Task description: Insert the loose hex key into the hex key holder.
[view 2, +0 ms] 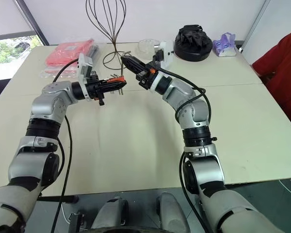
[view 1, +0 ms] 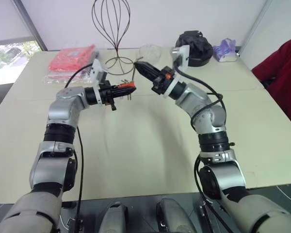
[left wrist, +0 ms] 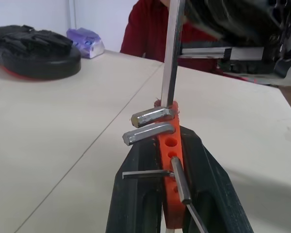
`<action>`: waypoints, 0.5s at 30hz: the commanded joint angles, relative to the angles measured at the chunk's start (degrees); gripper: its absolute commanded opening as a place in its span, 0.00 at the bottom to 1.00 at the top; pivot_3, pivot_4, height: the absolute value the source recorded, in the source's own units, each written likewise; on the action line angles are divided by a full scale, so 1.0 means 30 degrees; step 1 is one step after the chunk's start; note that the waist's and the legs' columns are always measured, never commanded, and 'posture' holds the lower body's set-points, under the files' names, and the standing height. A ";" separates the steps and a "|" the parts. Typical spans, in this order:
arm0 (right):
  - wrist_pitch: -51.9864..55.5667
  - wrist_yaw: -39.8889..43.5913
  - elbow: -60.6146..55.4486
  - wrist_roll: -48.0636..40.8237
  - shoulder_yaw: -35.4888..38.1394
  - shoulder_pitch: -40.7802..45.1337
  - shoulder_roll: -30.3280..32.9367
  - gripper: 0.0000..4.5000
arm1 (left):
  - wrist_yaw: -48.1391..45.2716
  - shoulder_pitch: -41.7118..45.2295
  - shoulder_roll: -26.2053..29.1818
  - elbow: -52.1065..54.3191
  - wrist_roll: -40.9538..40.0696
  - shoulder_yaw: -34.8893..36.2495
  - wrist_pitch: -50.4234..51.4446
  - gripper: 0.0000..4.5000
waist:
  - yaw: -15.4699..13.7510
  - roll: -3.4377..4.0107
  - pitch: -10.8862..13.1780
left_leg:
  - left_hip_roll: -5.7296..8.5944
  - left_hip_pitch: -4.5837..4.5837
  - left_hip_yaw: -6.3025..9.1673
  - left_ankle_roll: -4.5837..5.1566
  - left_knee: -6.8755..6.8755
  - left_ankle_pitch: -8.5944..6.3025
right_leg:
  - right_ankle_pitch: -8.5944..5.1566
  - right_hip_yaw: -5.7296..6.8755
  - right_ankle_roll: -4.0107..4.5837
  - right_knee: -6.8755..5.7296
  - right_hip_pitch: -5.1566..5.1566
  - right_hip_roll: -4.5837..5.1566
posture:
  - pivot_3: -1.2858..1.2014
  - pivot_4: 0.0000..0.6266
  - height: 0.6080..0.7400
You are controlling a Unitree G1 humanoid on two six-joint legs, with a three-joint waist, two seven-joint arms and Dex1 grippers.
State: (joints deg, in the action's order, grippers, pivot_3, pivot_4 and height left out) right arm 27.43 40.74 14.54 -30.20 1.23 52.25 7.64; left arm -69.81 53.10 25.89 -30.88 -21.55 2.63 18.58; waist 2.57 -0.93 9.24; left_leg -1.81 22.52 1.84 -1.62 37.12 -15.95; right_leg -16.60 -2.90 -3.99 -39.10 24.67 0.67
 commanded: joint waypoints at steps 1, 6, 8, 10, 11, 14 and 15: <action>0.0185 0.0857 0.0453 0.0715 -0.0964 0.0239 0.0172 0.01 | -0.0050 0.0521 0.0173 0.1459 -0.0463 0.0388 -0.0331 0.00 | 0.0006 0.0008 0.0005 | 0.0000 -0.0001 0.0001 0.0000 0.0001 0.0000 | 0.0000 0.0000 0.0000 0.0001 -0.0001 0.0000 | 0.52 0.24 1.00; 0.0145 0.1204 0.0837 0.0955 -0.1151 0.0809 -0.0131 0.01 | 0.0172 0.0441 0.0019 0.2112 -0.0643 0.0424 -0.0046 0.00 | 0.0003 0.0012 0.0008 | 0.0000 0.0001 0.0001 0.0000 0.0000 0.0000 | 0.0000 0.0000 0.0000 0.0000 0.0002 0.0002 | 0.52 0.24 1.00; 0.0197 0.1092 0.0930 0.0847 -0.0888 0.1031 -0.0260 0.01 | 0.0257 0.0421 0.0002 0.2230 -0.0710 0.0476 0.0021 0.00 | 0.0004 0.0012 0.0008 | 0.0000 0.0000 0.0001 0.0000 0.0000 0.0000 | 0.0000 0.0000 0.0000 0.0000 0.0002 0.0001 | 0.52 0.24 1.00; 0.0403 0.0581 0.0809 0.0382 -0.0170 0.1175 -0.0401 0.07 | 0.0313 0.0234 0.0063 0.2318 -0.0727 0.0546 0.0083 0.00 | 0.0009 0.0012 0.0009 | -0.0003 0.0000 0.0004 0.0000 -0.0002 0.0000 | 0.0000 0.0000 0.0000 -0.0002 0.0003 -0.0001 | 0.52 0.24 1.00; 0.0448 0.0641 0.0547 0.0191 0.0017 0.1108 -0.0372 0.15 | 0.0328 0.0131 0.0095 0.2324 -0.0721 0.0574 0.0103 0.00 | -0.0001 0.0012 0.0008 | -0.0004 0.0000 0.0003 0.0000 -0.0001 0.0000 | 0.0000 0.0000 0.0000 -0.0001 0.0002 0.0000 | 0.52 0.24 1.00; 0.0754 0.0333 0.0014 0.0045 0.0375 0.1029 -0.0215 0.46 | 0.0360 -0.0050 0.0177 0.2160 -0.0619 0.0593 0.0105 0.00 | -0.0005 0.0011 0.0009 | -0.0004 0.0002 0.0000 -0.0001 0.0000 0.0001 | 0.0000 -0.0001 0.0000 -0.0002 0.0002 0.0009 | 0.52 0.24 1.00; 0.0924 0.0282 -0.0217 -0.0026 0.0452 0.0982 -0.0122 0.58 | 0.0369 -0.0102 0.0203 0.2096 -0.0591 0.0583 0.0081 0.00 | -0.0008 0.0011 0.0009 | -0.0004 0.0002 0.0001 -0.0001 0.0000 0.0001 | 0.0000 -0.0002 0.0000 -0.0002 0.0002 0.0010 | 0.52 0.24 1.00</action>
State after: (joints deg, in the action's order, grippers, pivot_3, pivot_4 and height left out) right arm 30.02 41.92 17.49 -28.93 0.94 53.86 6.88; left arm -68.57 52.45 25.84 -26.03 -22.59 3.57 19.37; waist 2.55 -0.90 9.27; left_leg -1.82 22.53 1.85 -1.62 37.12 -15.94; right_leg -16.60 -2.90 -3.99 -39.11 24.68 0.70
